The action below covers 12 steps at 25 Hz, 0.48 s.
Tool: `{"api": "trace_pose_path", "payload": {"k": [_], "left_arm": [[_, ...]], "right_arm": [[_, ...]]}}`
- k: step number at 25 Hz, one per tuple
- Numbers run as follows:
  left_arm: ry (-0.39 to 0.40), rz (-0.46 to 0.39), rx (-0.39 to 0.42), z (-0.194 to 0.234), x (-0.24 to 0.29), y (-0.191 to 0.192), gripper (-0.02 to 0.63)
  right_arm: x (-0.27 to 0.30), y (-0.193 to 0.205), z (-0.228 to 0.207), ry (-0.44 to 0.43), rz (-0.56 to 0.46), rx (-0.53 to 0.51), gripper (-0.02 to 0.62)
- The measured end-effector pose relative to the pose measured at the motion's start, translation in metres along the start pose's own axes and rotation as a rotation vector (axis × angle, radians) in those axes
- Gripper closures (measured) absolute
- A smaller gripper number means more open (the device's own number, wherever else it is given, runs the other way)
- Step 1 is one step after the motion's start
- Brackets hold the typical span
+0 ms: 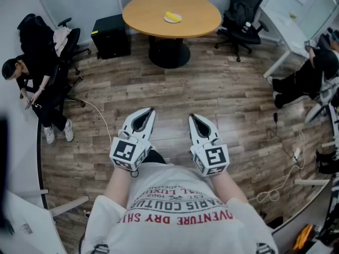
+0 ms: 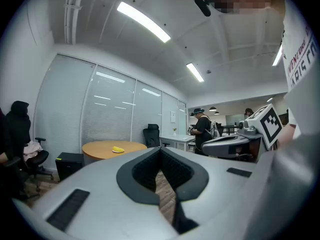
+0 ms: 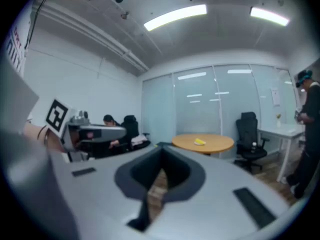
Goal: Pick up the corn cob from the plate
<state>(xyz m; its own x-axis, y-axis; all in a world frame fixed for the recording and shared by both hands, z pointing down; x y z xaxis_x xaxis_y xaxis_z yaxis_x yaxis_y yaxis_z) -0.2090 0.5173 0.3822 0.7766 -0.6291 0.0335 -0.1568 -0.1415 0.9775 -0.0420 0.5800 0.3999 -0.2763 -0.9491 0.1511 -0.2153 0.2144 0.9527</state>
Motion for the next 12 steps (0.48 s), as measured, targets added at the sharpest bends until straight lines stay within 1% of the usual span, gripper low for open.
{"api": "trace_pose_path", "payload": {"k": [7,12], "left_arm": [[0.001,0.006,-0.014,-0.0011,-0.0021,0.0018,0.572],[0.007,0.019,-0.025,-0.0082,0.0033,0.0045,0.572]], "right_arm": [[-0.0023,0.0034,-0.0042,0.016,0.011,0.020,0.568],[-0.0070,0.0050,-0.0104,-0.008,-0.008,0.069,0.568]]}}
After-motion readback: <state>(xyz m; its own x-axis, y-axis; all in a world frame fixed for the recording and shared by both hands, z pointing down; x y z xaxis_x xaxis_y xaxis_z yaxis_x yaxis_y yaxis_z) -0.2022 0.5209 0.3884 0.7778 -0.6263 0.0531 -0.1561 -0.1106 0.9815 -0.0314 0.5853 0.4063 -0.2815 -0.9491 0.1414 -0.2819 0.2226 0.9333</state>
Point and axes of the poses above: the fingertips, and each gripper's own axes: x forward along the fingers, z to its left, y out of its underside, the point moved 5 cm from there along -x, backward along the fingers, and after that the axes turned 14 degrees about x, right-handed, at the moved point
